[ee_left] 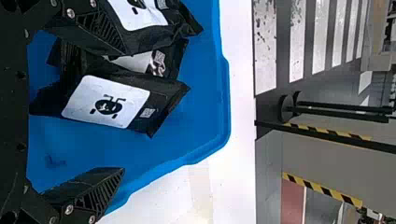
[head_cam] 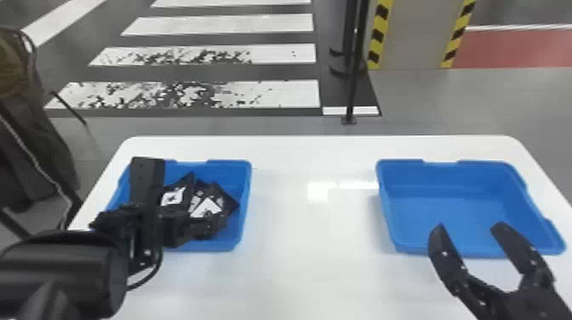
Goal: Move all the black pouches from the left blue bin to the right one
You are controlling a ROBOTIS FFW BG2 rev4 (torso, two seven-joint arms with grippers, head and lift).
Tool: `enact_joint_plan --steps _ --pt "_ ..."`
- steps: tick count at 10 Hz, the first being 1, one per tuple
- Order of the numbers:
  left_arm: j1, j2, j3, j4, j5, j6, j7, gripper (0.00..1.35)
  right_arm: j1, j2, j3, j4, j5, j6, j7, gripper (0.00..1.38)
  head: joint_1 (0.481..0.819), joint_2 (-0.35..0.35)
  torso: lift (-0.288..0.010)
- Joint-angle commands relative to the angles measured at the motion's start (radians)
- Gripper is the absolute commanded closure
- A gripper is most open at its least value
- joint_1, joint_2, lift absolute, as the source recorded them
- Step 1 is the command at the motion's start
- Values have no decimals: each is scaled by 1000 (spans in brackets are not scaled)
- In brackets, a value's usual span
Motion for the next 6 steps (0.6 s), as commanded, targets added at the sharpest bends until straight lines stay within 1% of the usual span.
enact_joint_plan --steps 1,2,3,4,5,6 --pt "-32 4 -13 42 1 14 -7 160 0 0 0 3 -3 0 0 139 695 56 -140" --pt "-49 3 -13 74 5 16 -12 214 0 0 0 3 -5 2 0 139 695 51 -140" --pt "-64 4 -15 113 17 16 -33 463 -3 0 2 6 -7 2 0 139 695 49 -140" --pt "-64 7 -23 116 17 19 -39 788 -3 0 2 8 -13 5 0 139 695 44 -140" --pt "-54 6 -17 116 29 4 -46 820 -3 0 2 13 -17 5 0 140 695 42 -140" --pt "-49 6 -21 116 21 -35 -59 825 -3 0 2 8 -17 5 0 140 695 38 -140"
